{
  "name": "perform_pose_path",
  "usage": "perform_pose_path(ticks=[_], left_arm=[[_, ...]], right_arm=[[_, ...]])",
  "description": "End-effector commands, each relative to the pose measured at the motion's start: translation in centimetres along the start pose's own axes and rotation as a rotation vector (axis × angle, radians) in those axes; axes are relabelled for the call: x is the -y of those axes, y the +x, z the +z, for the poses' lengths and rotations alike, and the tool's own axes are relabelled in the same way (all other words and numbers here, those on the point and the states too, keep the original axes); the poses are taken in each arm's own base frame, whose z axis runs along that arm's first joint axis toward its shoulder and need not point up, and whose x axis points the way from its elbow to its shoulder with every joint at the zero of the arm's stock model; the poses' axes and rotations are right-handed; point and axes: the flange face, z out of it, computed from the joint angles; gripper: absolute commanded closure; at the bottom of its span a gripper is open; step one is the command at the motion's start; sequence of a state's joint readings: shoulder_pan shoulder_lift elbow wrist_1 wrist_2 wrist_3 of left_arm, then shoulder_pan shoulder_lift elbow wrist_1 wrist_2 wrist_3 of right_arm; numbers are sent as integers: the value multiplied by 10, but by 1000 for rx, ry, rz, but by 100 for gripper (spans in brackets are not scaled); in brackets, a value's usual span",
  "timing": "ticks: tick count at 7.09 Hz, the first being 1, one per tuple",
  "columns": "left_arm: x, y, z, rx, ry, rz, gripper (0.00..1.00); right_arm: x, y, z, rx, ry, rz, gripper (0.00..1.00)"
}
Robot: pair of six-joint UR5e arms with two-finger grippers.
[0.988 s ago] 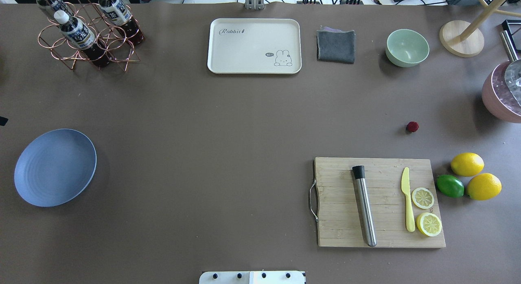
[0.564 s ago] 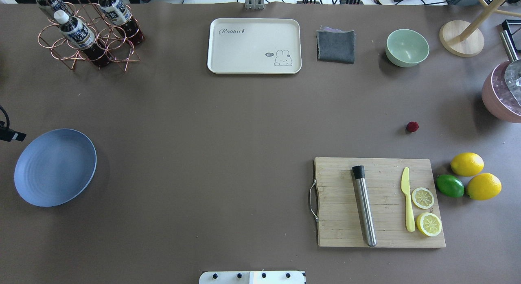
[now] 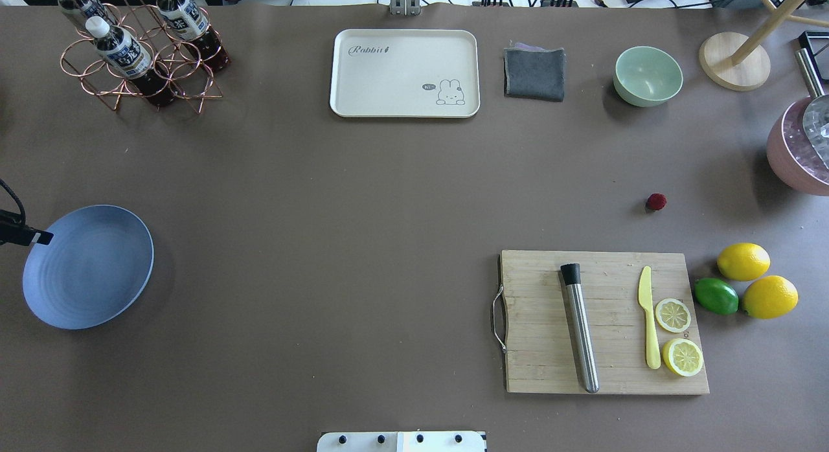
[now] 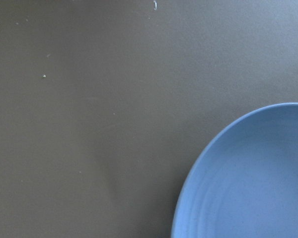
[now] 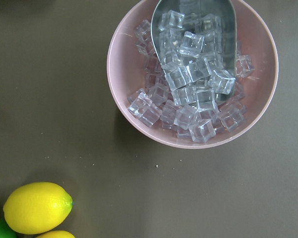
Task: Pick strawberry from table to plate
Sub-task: 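Move the left gripper to the blue plate's rim and push it inward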
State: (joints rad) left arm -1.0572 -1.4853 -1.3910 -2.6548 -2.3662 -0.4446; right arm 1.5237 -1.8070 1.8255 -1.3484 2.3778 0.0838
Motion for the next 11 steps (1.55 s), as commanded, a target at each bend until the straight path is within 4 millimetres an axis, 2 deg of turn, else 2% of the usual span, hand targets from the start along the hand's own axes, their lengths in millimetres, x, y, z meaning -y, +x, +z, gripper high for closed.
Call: perform_pose_path(ticks=[1, 3, 4, 5, 6, 8, 9, 10, 11], left_arm=[[-15, 7, 11, -24, -12, 6, 19], [-20, 4, 15, -21, -24, 2, 27], [-21, 5, 14, -24, -25, 2, 47], [-19, 9, 16, -31, -27, 7, 86], [-17, 16, 14, -72, -41, -5, 100], [0, 41, 5, -136, -38, -66, 100], [23, 66, -7, -160, -7, -144, 100], [62, 93, -8, -202, 12, -205, 100], [101, 128, 4, -239, 18, -220, 100]], right_arm=[[0, 0, 1, -1, 0, -3, 0], [0, -1, 2, -1, -3, -3, 0], [0, -2, 2, -1, -5, -4, 0], [0, -2, 2, -1, -5, -4, 0], [0, -2, 2, 0, -5, -6, 0], [1, -3, 2, 1, -4, -7, 0], [3, -4, 1, 3, -2, -8, 0], [4, -5, 1, 6, 0, -10, 0], [4, -5, 1, 8, -1, -11, 0]])
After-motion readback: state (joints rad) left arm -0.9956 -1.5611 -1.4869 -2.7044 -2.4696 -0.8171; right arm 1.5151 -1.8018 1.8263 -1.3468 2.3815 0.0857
